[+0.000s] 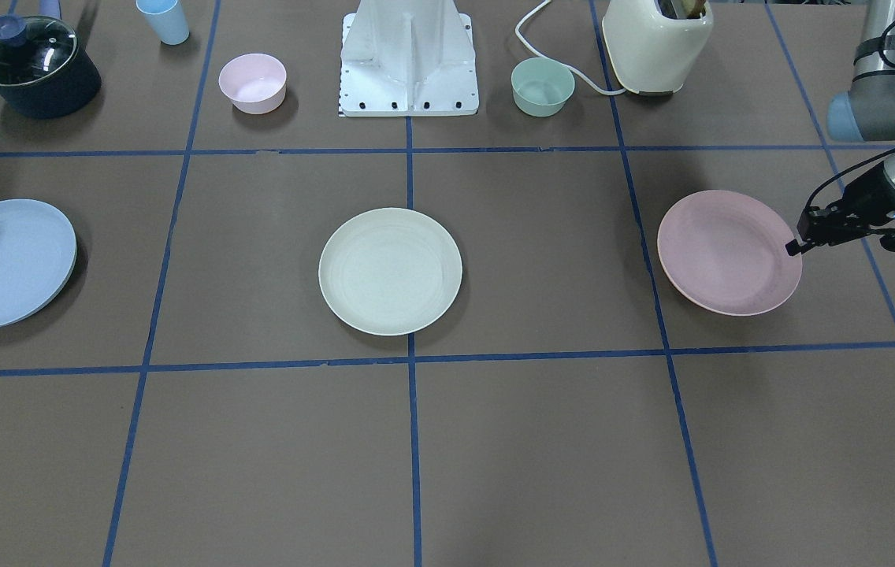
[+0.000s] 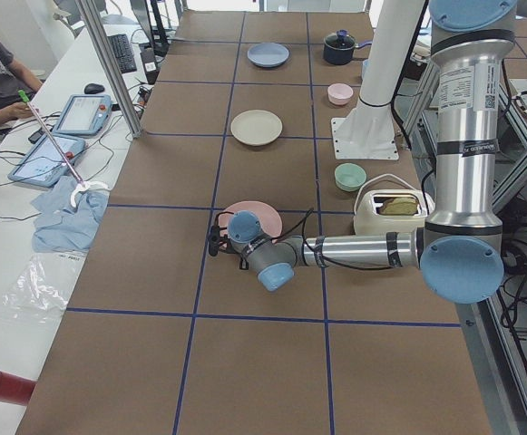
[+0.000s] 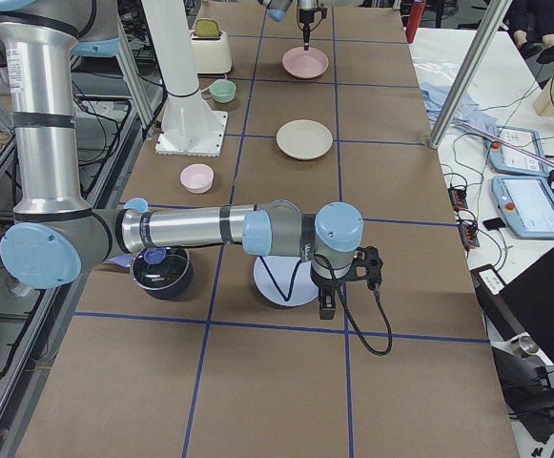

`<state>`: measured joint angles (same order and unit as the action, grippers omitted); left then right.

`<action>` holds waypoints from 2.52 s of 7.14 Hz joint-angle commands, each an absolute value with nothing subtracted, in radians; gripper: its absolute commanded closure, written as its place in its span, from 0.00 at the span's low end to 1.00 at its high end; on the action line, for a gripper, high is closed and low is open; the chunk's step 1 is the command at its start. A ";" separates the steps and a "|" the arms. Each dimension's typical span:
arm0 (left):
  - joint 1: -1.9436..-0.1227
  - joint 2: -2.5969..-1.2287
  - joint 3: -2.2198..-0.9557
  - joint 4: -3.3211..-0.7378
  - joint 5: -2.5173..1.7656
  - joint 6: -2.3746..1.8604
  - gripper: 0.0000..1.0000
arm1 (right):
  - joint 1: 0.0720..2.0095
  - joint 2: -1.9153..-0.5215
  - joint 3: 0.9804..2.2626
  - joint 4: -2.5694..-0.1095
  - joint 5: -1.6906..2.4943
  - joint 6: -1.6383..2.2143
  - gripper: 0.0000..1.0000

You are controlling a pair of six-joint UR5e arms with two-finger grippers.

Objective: Stack three plates with pink and blue
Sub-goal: 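Lower the left gripper to the pink plate's rim and grasp it, then lift the pink plate with the left gripper and carry it over the cream plate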

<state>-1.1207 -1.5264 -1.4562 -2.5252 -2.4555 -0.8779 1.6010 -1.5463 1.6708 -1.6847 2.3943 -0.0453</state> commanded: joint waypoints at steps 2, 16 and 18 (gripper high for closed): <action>-1.163 -1.639 -1.547 -2.343 -2.514 -0.958 1.00 | 1.527 -1.548 1.666 -1.651 2.391 -0.025 0.00; -0.756 -1.937 -1.778 -2.077 -2.250 -1.523 1.00 | 1.218 -1.675 1.350 -0.741 2.344 0.522 1.00; -0.720 -1.947 -1.772 -2.075 -2.214 -1.525 1.00 | 1.218 -1.675 1.373 -0.741 2.390 0.523 1.00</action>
